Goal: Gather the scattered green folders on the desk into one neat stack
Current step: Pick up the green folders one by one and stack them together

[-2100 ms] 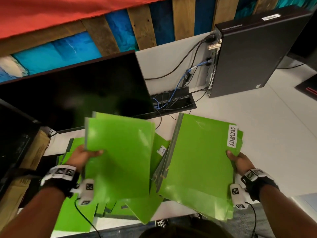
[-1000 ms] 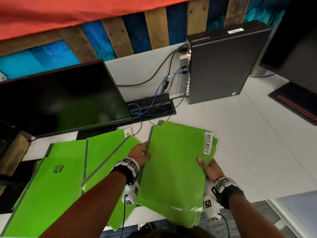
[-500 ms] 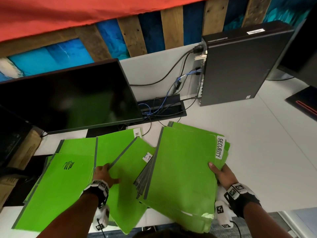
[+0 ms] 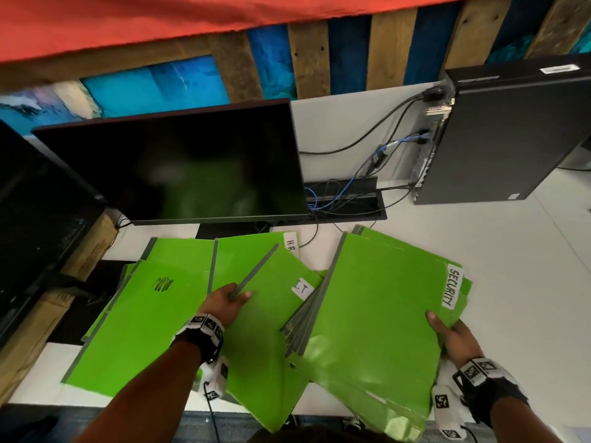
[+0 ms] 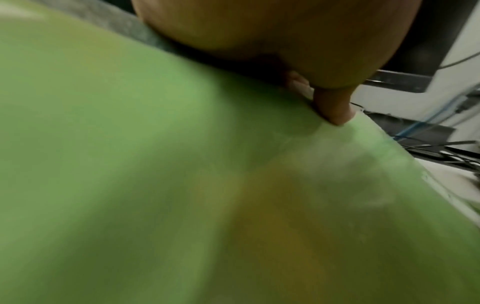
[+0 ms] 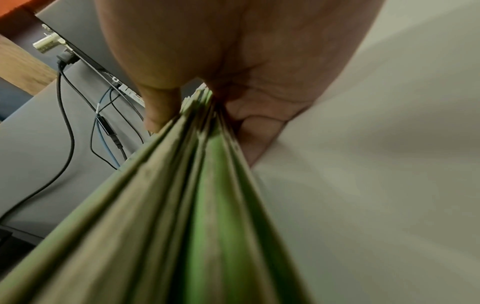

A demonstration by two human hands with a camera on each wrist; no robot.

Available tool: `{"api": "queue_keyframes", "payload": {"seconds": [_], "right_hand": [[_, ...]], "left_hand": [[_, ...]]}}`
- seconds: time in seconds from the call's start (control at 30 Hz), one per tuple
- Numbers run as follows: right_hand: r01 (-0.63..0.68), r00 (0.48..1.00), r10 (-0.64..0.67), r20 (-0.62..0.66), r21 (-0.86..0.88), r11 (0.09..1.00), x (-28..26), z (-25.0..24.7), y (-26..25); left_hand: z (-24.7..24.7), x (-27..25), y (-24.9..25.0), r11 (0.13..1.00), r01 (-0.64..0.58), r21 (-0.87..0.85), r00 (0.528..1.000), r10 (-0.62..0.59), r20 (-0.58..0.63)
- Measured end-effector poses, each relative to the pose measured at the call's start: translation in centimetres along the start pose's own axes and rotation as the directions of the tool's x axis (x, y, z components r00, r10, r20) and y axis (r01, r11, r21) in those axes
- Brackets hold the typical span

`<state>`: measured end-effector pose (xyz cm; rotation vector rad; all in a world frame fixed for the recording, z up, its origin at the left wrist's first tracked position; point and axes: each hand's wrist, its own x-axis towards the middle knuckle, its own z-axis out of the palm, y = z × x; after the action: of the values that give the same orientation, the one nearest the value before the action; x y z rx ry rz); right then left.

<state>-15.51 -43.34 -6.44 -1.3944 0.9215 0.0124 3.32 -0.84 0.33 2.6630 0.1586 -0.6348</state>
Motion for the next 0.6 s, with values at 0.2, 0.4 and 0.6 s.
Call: {"api": "queue_keyframes", "payload": {"seconds": [0.2, 0.4, 0.6], "right_hand": [[-0.001, 0.999, 0.009, -0.032, 0.224, 0.975, -0.8, 1.9, 0.3], [0.044, 0.997, -0.065, 0.03, 0.457, 0.888, -2.1, 5.6, 0.2], [0.037, 0.989, -0.097, 0.115, 0.44, 0.897, -1.8, 8.8, -1.9]], "left_hand": [[-1.8, 0.1, -3.7, 0.989, 0.048, -0.138, 0.994, -0.061, -0.089], [-6.6, 1.1, -10.0, 0.931, 0.205, -0.303, 0.943, -0.27, -0.193], [-9.0, 0.6, -16.6, 0.81, 0.352, -0.47, 0.864, -0.475, -0.171]]}}
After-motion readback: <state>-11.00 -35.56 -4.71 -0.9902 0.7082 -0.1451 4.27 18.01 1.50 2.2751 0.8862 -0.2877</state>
